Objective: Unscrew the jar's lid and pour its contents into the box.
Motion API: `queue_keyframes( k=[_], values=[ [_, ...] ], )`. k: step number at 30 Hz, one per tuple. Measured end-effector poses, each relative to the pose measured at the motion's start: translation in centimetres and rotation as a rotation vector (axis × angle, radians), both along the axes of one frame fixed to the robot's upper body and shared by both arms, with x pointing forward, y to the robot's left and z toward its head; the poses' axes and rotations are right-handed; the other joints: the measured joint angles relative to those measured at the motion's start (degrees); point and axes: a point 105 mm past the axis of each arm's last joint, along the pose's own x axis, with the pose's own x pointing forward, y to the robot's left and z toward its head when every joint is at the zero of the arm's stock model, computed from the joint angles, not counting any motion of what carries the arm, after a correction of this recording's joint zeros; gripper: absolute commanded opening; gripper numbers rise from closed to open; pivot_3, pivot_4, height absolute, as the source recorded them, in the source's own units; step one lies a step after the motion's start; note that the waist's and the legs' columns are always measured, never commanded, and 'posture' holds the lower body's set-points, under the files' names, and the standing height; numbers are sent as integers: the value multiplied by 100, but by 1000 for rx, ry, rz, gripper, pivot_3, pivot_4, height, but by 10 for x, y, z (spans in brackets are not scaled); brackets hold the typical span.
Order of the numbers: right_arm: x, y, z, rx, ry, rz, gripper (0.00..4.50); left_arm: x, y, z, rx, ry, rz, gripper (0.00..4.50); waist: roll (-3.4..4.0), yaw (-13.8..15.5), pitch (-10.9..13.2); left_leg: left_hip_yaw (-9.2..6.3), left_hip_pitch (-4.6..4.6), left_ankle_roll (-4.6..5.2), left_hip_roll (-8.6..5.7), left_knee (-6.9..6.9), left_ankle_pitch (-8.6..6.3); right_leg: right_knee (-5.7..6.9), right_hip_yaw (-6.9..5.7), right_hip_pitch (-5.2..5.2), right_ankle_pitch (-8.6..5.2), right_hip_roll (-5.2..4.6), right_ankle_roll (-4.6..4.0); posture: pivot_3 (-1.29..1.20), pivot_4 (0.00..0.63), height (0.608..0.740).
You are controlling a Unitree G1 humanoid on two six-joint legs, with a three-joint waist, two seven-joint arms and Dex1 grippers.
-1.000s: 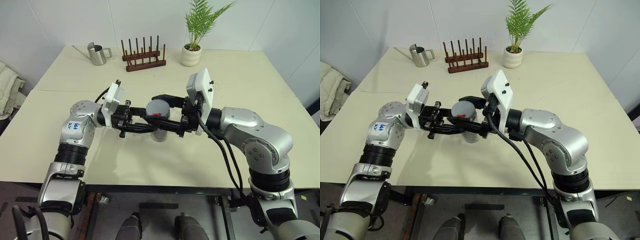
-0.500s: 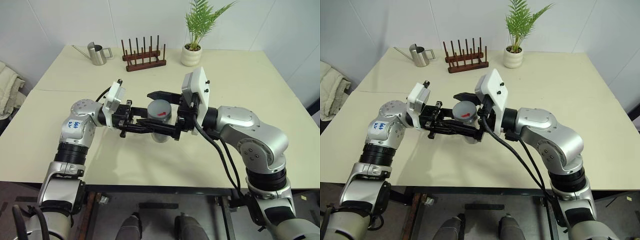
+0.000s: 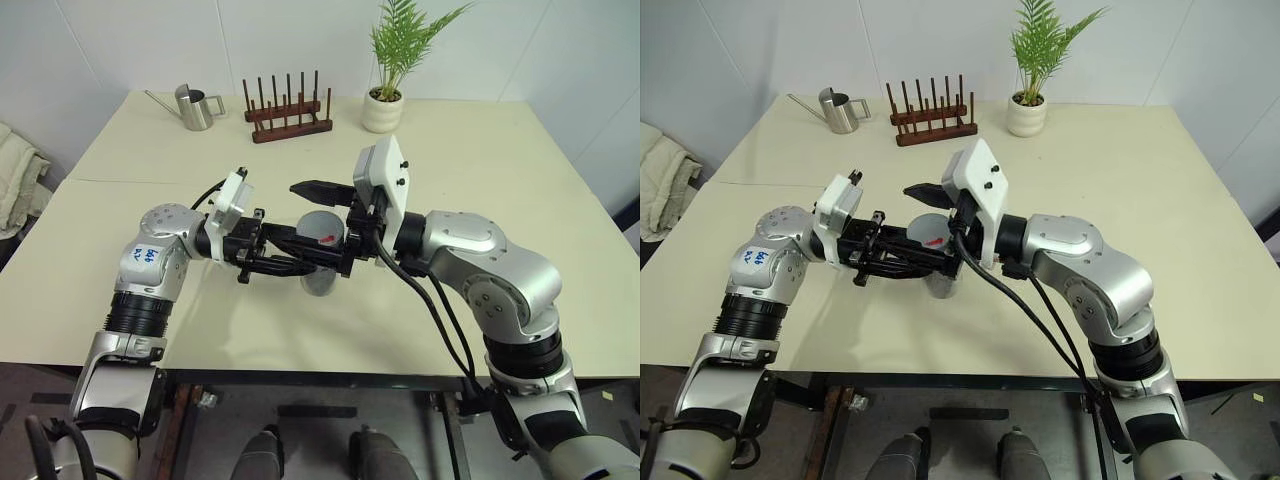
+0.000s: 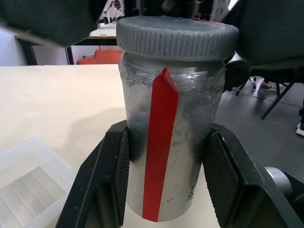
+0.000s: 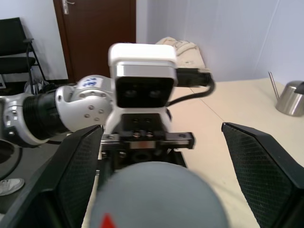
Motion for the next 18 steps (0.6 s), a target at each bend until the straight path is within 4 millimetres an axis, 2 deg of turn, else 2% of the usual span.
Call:
queue_keyframes(
  k=[9,18],
  values=[
    [1,-2,-1,-7,3,-7,4194,-3,6,0,11,1,51,1838,0,4,0,0,0,0,1,2,0,1,0,0,0,0,0,0,150,740],
    [-2,-20,-1,-30,5,-57,4194,-1,19,1,1,17,122,1838,0,5,0,0,0,0,1,2,0,0,0,0,0,-1,0,0,150,740]
  ],
)
